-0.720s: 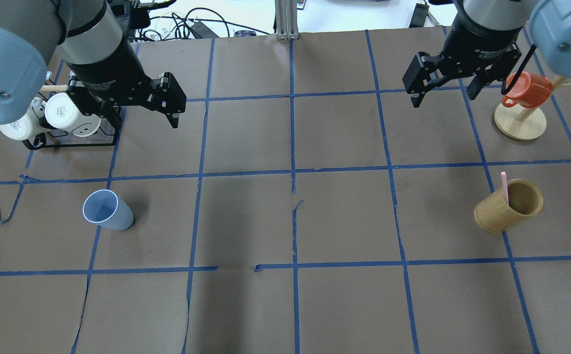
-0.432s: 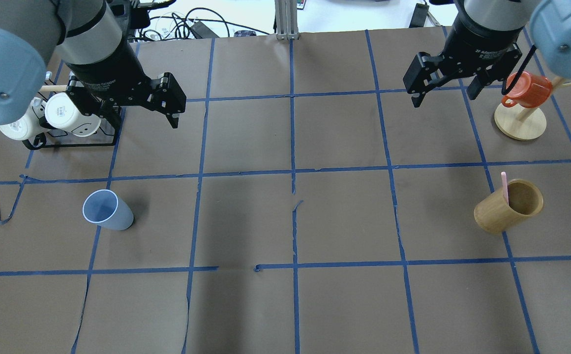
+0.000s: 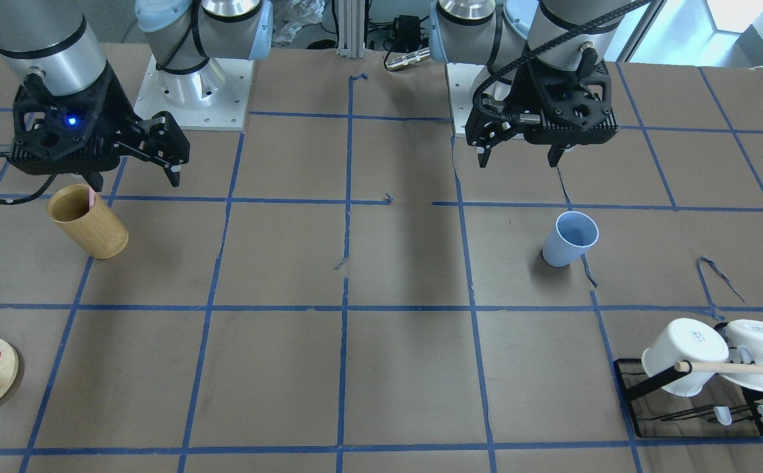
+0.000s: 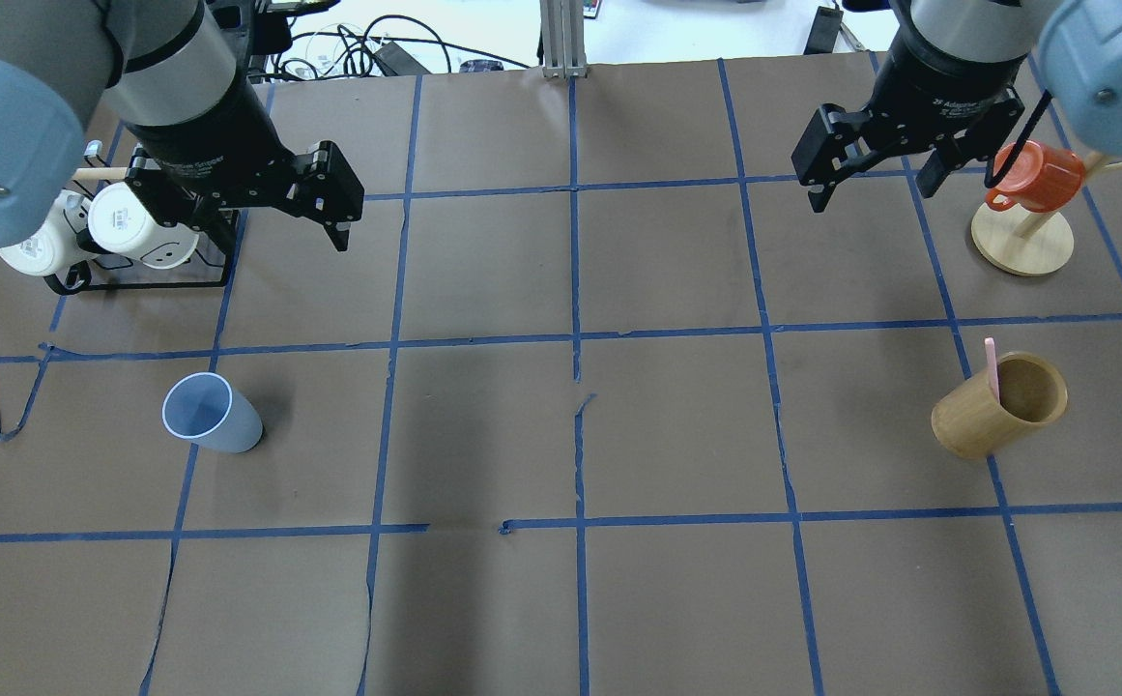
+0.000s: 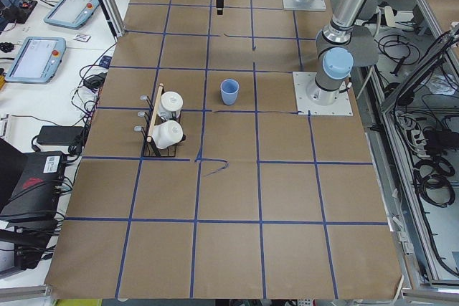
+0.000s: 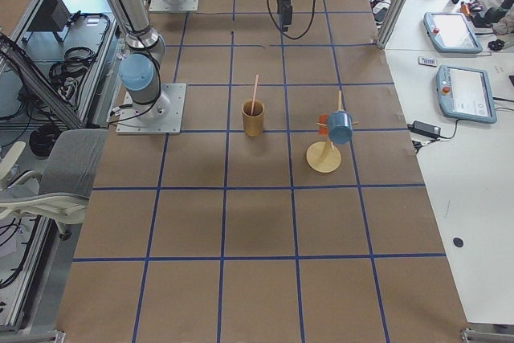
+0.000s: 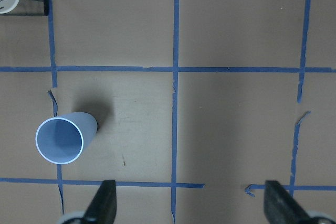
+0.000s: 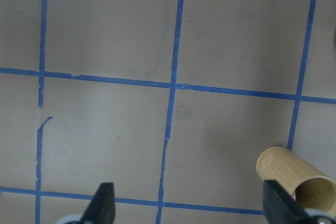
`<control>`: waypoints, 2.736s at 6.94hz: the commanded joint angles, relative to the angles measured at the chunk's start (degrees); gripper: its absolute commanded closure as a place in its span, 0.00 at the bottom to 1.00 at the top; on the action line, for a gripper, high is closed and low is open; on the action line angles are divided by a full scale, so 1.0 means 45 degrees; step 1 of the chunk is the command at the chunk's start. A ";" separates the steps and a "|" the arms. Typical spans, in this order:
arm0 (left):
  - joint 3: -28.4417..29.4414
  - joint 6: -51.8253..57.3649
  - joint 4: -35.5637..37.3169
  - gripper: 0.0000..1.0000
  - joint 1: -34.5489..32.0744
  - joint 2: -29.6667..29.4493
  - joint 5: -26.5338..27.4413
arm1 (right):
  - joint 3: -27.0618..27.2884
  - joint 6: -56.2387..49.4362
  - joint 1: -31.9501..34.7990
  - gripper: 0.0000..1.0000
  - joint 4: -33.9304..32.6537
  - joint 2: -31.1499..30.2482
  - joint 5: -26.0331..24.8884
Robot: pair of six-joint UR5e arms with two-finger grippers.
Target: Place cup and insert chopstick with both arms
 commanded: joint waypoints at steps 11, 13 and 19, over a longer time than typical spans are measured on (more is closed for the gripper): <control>-0.0039 0.0012 -0.0039 0.00 0.0000 0.0084 -0.0008 | 0.0422 -0.0033 0.0039 0.00 -0.1123 -0.0018 0.0432; -0.0097 0.0090 -0.0058 0.00 0.0155 0.0046 0.0069 | 0.0461 -0.0013 0.0020 0.00 -0.1064 -0.0018 0.0371; -0.6275 0.4803 0.5413 0.03 0.3216 -0.0112 0.1193 | 0.0305 -0.0131 0.0000 0.00 -0.0849 -0.0057 0.0371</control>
